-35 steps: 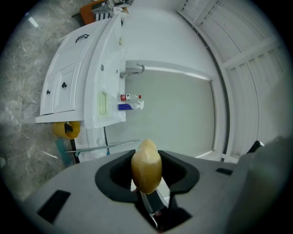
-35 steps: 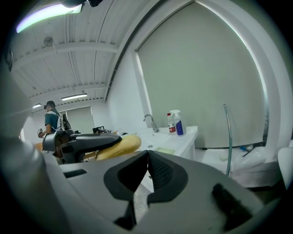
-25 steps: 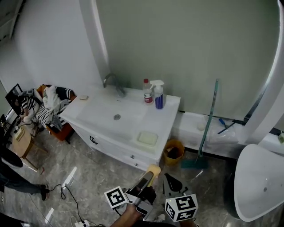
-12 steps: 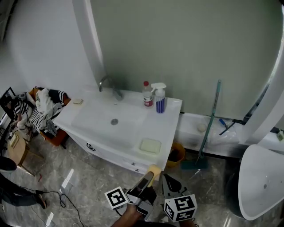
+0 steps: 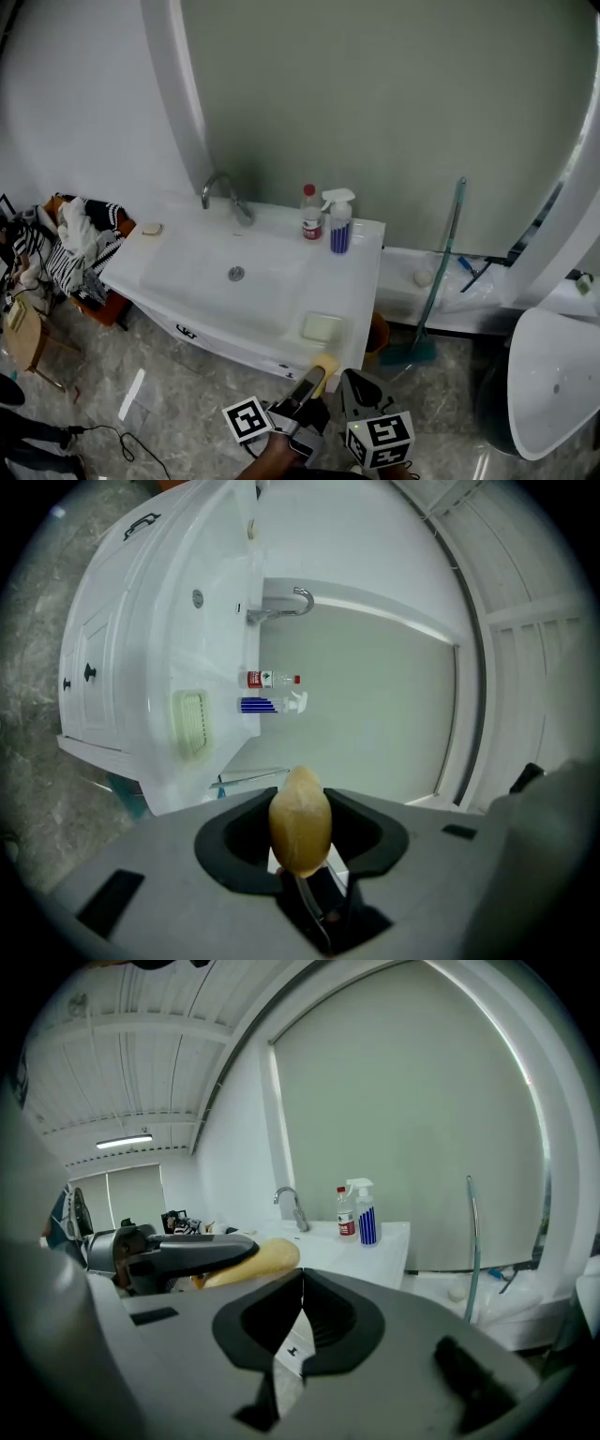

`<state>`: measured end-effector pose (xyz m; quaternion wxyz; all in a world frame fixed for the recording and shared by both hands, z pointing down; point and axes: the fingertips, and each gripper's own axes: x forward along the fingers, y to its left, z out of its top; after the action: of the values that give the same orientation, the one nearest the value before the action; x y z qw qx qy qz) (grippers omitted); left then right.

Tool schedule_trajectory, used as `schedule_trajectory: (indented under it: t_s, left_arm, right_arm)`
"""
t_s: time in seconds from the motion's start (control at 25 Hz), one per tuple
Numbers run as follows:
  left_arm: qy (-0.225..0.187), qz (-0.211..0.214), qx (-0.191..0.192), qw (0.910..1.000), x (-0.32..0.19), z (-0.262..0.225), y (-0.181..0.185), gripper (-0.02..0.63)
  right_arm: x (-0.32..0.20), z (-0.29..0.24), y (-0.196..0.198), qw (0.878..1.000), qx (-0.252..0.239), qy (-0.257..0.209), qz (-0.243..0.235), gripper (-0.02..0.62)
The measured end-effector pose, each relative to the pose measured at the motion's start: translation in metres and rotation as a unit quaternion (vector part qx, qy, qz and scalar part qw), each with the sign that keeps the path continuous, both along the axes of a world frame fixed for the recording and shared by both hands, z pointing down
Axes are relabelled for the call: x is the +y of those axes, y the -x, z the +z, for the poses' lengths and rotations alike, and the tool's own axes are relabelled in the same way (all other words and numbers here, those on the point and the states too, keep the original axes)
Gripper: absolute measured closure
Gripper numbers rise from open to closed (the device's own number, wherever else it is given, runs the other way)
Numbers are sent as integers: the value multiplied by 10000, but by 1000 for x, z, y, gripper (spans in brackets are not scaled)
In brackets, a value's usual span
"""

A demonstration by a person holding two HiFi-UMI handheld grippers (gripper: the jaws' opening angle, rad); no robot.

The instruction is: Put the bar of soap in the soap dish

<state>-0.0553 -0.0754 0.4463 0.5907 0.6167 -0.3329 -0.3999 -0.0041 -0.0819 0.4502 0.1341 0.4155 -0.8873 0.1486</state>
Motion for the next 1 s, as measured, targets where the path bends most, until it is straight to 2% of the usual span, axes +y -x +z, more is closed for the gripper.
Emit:
schedule_trajectory:
  t_s: [0.68, 1.0]
  left_arm:
    - [-47, 734, 29, 9973, -39, 9, 52, 451]
    - [-43, 911, 66, 9958, -46, 14, 70, 451]
  right_arm:
    - [-35, 4, 53, 9975, 131, -91, 689, 584]
    - [-38, 6, 68, 9954, 256, -136, 916, 584]
